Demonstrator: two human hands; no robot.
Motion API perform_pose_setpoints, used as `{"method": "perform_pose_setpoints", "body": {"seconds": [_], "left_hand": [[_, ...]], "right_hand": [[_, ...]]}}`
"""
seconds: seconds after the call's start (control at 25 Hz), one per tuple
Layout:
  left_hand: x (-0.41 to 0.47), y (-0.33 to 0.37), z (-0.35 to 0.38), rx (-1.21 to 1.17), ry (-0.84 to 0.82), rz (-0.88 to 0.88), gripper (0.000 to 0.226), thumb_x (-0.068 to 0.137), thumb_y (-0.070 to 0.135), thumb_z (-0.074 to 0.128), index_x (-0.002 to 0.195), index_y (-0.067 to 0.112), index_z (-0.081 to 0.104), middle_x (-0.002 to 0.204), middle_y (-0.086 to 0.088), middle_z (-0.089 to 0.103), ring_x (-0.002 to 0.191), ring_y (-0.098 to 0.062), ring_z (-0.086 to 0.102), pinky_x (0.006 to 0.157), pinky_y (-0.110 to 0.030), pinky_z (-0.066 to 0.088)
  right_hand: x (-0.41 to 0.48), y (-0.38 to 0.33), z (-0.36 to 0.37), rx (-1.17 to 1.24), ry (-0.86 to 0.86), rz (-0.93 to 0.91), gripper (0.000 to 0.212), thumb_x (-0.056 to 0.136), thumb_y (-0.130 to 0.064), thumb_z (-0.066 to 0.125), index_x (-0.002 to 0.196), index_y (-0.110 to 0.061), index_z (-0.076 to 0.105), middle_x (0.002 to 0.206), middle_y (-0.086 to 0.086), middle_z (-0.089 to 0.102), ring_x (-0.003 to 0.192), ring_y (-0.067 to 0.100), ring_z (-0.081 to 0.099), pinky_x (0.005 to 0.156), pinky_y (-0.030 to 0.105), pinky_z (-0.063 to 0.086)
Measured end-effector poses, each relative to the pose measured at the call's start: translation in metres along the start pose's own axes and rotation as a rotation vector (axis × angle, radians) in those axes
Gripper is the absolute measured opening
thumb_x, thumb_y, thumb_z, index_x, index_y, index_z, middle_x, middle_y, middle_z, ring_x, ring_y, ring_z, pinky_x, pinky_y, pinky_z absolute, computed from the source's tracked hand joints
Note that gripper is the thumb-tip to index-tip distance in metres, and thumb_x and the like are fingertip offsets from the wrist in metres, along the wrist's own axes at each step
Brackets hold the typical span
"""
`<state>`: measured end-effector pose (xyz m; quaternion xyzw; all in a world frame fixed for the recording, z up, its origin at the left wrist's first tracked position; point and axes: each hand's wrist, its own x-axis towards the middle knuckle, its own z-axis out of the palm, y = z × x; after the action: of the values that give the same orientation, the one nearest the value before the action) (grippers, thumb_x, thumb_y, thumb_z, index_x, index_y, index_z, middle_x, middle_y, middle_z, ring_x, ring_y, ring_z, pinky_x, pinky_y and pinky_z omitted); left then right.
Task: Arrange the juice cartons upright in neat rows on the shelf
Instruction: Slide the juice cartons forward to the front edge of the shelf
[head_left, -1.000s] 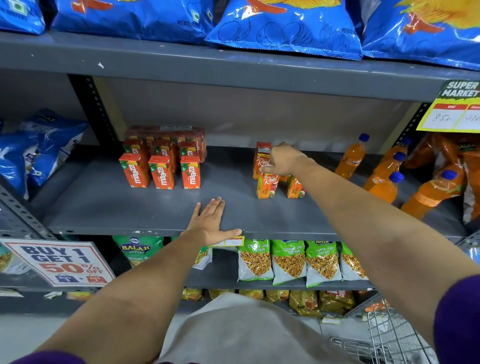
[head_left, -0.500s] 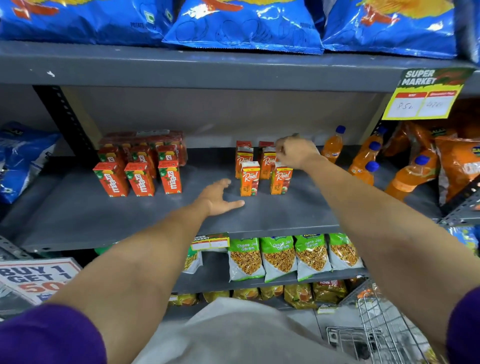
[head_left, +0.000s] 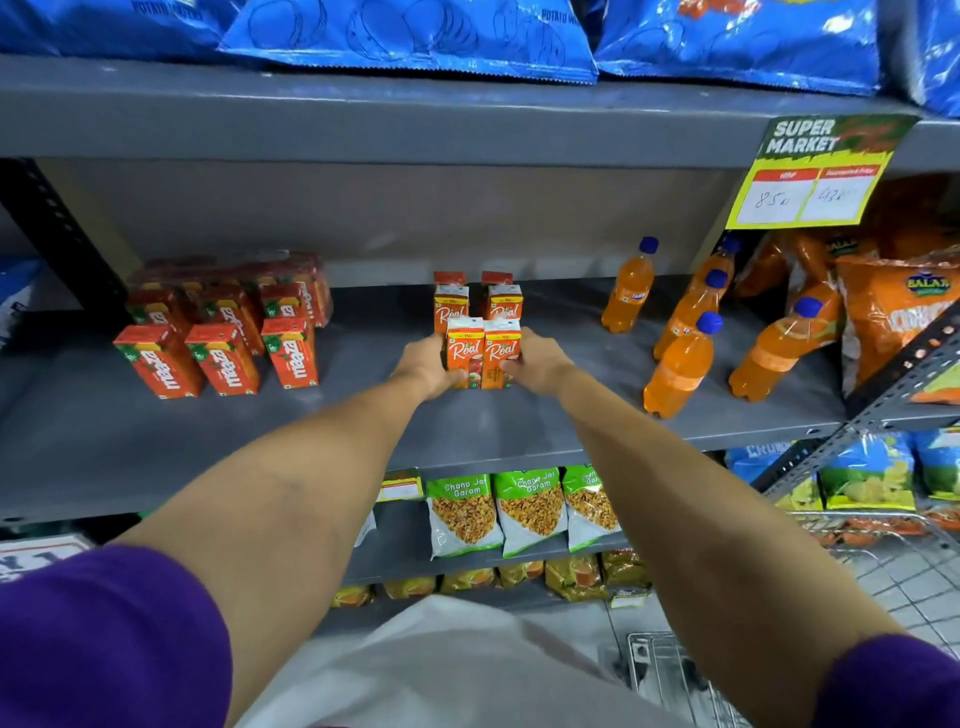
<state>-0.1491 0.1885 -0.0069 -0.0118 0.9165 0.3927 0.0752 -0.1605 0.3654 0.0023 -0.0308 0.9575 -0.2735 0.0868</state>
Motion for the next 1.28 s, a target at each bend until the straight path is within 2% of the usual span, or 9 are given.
{"method": "perform_pose_setpoints", "body": {"seconds": [0.16, 0.36, 0.44, 0.56, 0.72, 0.84, 1.0, 1.12, 1.28], "left_hand": [[0.001, -0.008, -0.001, -0.157, -0.023, -0.044, 0.055, 0.085, 0.013, 0.071, 0.136, 0.014, 0.049, 0.131, -0.01, 0.062, 0.12, -0.031, 0.059, 0.098, -0.05, 0.051], [-0.002, -0.013, -0.004, -0.152, -0.084, -0.036, 0.041, 0.09, 0.016, 0.065, 0.13, 0.009, 0.054, 0.123, -0.012, 0.063, 0.106, -0.029, 0.066, 0.09, -0.041, 0.056], [-0.004, -0.016, -0.005, -0.165, -0.135, -0.041, 0.042, 0.092, 0.016, 0.063, 0.132, 0.008, 0.054, 0.125, -0.013, 0.062, 0.104, -0.026, 0.066, 0.09, -0.038, 0.056], [-0.007, -0.016, -0.009, -0.193, -0.25, -0.046, 0.042, 0.094, 0.014, 0.059, 0.134, 0.005, 0.051, 0.123, -0.014, 0.062, 0.095, -0.022, 0.065, 0.088, -0.036, 0.057], [-0.013, -0.021, -0.014, -0.176, -0.327, -0.046, 0.042, 0.087, 0.018, 0.069, 0.126, 0.003, 0.06, 0.114, -0.011, 0.068, 0.086, -0.017, 0.068, 0.088, -0.033, 0.056], [-0.026, -0.026, -0.014, -0.171, -0.357, 0.001, 0.04, 0.083, 0.017, 0.074, 0.119, 0.004, 0.066, 0.115, -0.012, 0.071, 0.094, -0.02, 0.069, 0.097, -0.034, 0.052], [-0.041, -0.03, -0.012, -0.097, -0.385, 0.023, 0.036, 0.076, 0.026, 0.08, 0.11, 0.016, 0.073, 0.108, -0.002, 0.075, 0.101, -0.011, 0.068, 0.1, -0.028, 0.045], [-0.049, -0.035, -0.007, -0.135, -0.339, 0.034, 0.038, 0.074, 0.026, 0.082, 0.109, 0.013, 0.074, 0.107, -0.004, 0.075, 0.099, -0.011, 0.069, 0.102, -0.033, 0.047], [-0.059, -0.036, -0.003, -0.163, -0.305, 0.049, 0.04, 0.074, 0.026, 0.081, 0.111, 0.011, 0.073, 0.11, -0.006, 0.074, 0.098, -0.011, 0.07, 0.101, -0.034, 0.049]], "right_hand": [[0.002, 0.002, 0.005, -0.011, -0.034, -0.018, 0.058, 0.092, -0.022, 0.061, 0.142, -0.011, 0.035, 0.141, 0.012, 0.052, 0.128, 0.031, 0.051, 0.108, 0.04, 0.04], [0.001, 0.013, 0.008, 0.101, -0.056, 0.002, 0.05, 0.088, -0.023, 0.067, 0.132, -0.011, 0.047, 0.131, 0.012, 0.06, 0.118, 0.031, 0.059, 0.101, 0.045, 0.049], [-0.001, 0.017, 0.004, 0.156, -0.089, 0.021, 0.045, 0.087, -0.02, 0.069, 0.128, -0.008, 0.053, 0.125, 0.012, 0.064, 0.113, 0.027, 0.062, 0.094, 0.039, 0.054], [-0.01, 0.023, -0.001, 0.312, -0.165, 0.006, 0.044, 0.086, -0.012, 0.07, 0.127, -0.004, 0.056, 0.124, 0.011, 0.065, 0.102, 0.018, 0.063, 0.076, 0.02, 0.056], [-0.024, 0.037, -0.001, 0.372, -0.221, -0.006, 0.045, 0.079, -0.012, 0.077, 0.12, -0.005, 0.063, 0.121, 0.01, 0.068, 0.111, 0.023, 0.065, 0.103, 0.042, 0.049], [-0.034, 0.045, 0.001, 0.316, -0.227, 0.012, 0.045, 0.069, -0.02, 0.085, 0.11, -0.008, 0.071, 0.114, 0.006, 0.072, 0.11, 0.02, 0.065, 0.105, 0.041, 0.046], [-0.044, 0.046, -0.001, 0.236, -0.276, 0.006, 0.048, 0.06, -0.026, 0.089, 0.103, -0.013, 0.073, 0.111, 0.002, 0.073, 0.109, 0.018, 0.065, 0.105, 0.043, 0.046], [-0.052, 0.042, -0.001, 0.233, -0.273, -0.009, 0.046, 0.062, -0.023, 0.089, 0.103, -0.015, 0.071, 0.114, 0.001, 0.072, 0.11, 0.019, 0.064, 0.105, 0.042, 0.046], [-0.062, 0.038, -0.002, 0.217, -0.263, -0.018, 0.04, 0.065, -0.022, 0.087, 0.097, -0.028, 0.063, 0.12, 0.001, 0.067, 0.11, 0.018, 0.061, 0.106, 0.039, 0.044]]}}
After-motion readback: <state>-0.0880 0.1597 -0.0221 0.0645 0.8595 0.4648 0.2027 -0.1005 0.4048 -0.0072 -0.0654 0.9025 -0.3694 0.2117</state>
